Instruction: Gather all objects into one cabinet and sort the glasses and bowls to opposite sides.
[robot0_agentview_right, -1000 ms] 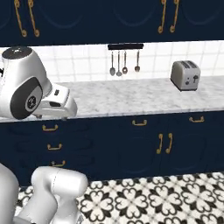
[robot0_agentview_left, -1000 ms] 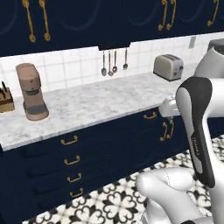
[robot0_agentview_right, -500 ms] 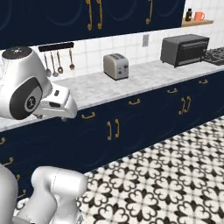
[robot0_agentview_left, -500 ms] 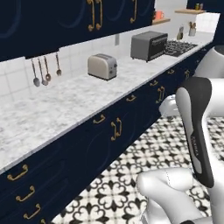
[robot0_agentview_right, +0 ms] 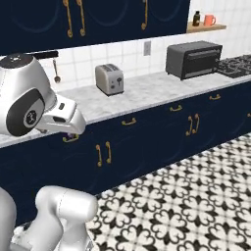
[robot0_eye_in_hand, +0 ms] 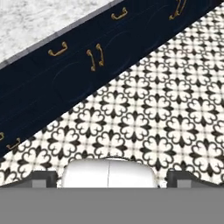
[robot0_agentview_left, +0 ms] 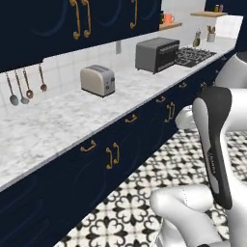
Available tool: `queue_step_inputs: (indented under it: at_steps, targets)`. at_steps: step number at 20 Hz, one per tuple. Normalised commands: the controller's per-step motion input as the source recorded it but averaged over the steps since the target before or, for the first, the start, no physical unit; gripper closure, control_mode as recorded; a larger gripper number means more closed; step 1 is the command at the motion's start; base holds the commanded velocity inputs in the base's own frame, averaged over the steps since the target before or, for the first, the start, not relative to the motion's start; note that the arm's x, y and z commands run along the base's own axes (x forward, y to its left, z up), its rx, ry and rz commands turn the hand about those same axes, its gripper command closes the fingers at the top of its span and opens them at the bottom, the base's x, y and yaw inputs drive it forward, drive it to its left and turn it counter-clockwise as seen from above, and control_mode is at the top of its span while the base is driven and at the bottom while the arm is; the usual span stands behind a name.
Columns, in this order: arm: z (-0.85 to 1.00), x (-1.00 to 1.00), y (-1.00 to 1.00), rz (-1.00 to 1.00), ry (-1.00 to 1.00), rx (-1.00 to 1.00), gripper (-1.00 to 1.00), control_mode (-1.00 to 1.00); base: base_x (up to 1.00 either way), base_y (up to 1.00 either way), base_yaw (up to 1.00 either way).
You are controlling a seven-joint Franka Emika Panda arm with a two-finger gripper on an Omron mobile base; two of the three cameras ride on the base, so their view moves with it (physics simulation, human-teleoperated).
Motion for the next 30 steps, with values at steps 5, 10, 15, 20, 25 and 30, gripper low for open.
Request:
queue_step_inputs:
  at_steps: [5, 10, 15, 20, 25, 30]
  targets:
    - [0.0, 0.0, 0.0, 0.0, 0.0, 0.0, -1.0, 1.0, 1.0, -1.0, 0.26]
    - [0.0, 0.0, 0.0, 0.0, 0.0, 0.0, -1.0, 1.0, 1.0, -1.0, 0.34]
    - [0.0, 0.0, 0.0, 0.0, 0.0, 0.0, -1.0, 1.0, 1.0, -1.0, 0.39]
    - [0.0, 0.0, 0.0, 0.0, 0.0, 0.0, -1.0, 1.0, 0.93, -1.0, 0.38]
    - [0.0, 0.0, 0.0, 0.0, 0.0, 0.0, -1.0, 1.0, 0.78, -1.0, 0.35]
    - [0.0, 0.0, 0.0, 0.0, 0.0, 0.0, -1.0, 1.0, 0.5, -1.0, 0.37]
